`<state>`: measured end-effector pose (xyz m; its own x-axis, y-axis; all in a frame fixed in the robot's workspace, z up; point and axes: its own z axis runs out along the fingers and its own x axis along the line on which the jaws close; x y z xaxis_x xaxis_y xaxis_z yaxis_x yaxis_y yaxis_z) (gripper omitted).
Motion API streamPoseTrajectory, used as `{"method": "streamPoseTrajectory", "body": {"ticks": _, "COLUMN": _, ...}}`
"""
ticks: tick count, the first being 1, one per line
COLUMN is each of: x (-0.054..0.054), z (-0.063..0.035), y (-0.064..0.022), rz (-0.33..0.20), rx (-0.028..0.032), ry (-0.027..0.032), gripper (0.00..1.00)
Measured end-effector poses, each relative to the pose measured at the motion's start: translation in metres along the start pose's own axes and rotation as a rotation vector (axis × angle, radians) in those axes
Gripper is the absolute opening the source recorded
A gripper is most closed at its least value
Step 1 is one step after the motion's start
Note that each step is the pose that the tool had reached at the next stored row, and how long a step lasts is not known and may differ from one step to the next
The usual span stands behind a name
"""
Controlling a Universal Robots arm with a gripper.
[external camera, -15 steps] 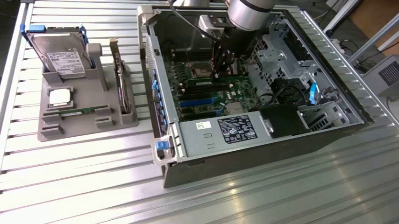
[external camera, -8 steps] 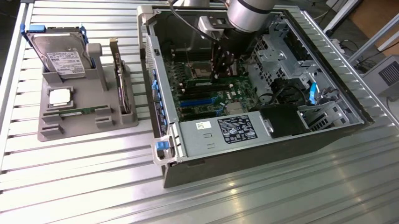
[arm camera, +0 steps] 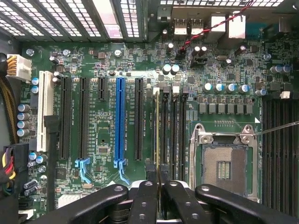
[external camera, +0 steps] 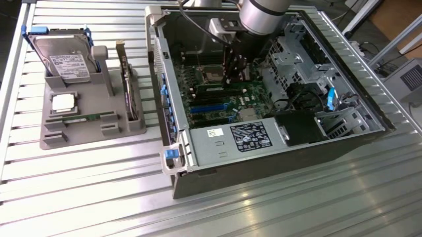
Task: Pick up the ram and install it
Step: 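Insert the ram into the slot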
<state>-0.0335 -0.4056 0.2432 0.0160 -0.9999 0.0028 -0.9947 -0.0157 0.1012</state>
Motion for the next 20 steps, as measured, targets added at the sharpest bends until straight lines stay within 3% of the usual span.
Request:
{"method": "streamPoseTrajectory", "body": {"ticks": 9, "x": -0.0002, "z": 0.0039, "y": -0.0004, "rz": 0.0, "rx": 0.0, "ry": 0.0025, "gripper": 0.12}}
{"method": "streamPoseTrajectory", "body": {"ticks": 14, "x": -0.0004, "z": 0.0048, "y": 0.0, "rz": 0.001, "rx": 0.0019, "ry": 0.0112, "gripper": 0.12}}
{"method": "streamPoseTrajectory", "body": {"ticks": 20, "x": -0.0005, "z": 0.0052, "y": -0.0016, "rz": 0.001, "rx": 0.002, "ry": 0.0122, "gripper": 0.12}}
